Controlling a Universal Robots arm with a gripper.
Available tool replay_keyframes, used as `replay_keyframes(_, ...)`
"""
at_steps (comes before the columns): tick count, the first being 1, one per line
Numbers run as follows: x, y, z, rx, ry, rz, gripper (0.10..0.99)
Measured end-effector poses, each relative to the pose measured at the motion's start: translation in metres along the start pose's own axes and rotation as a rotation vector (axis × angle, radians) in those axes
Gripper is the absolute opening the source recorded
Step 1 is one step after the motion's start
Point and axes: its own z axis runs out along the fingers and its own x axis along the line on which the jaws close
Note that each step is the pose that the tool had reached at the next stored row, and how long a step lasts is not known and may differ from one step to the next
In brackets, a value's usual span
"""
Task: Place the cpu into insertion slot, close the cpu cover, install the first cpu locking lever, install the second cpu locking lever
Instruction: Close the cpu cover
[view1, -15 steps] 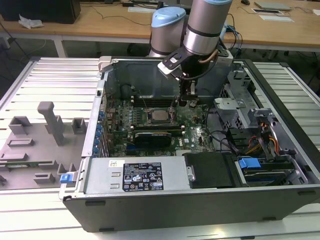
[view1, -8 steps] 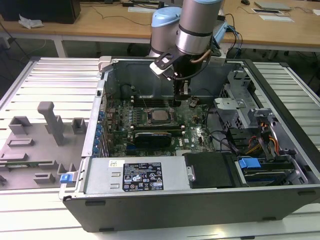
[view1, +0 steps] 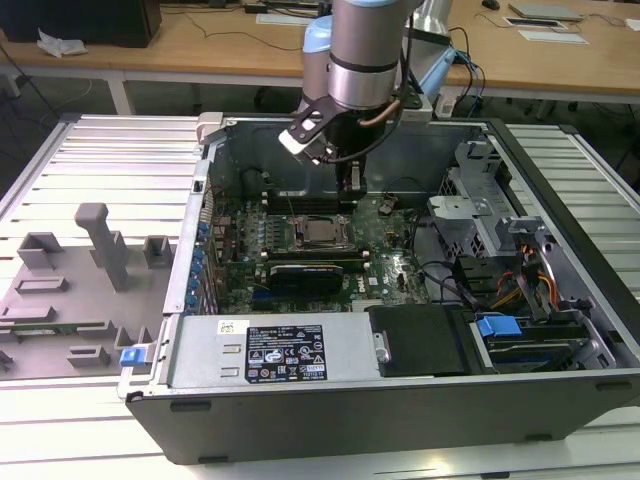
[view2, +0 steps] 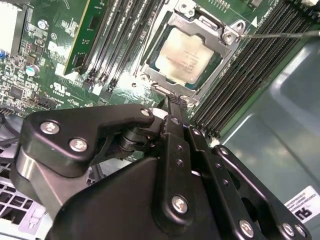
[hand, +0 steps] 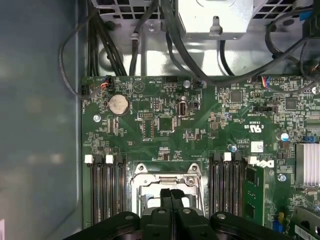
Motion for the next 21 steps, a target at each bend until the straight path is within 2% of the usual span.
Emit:
replay_keyframes(2,0.0,-0.0073,0.0006,-0.013,0.0012,0.0,0.106)
replay_keyframes(5,-0.0002,-0.0171,0.0027,-0.016,0.0014,0.0,0.106)
replay_keyframes(13,-0.0003,-0.027,0.0119,-0.016,0.0015,0.0,0.106)
replay_keyframes(21,-0.0021,-0.0301,0.0226,-0.016,0.0014,0.0,0.106)
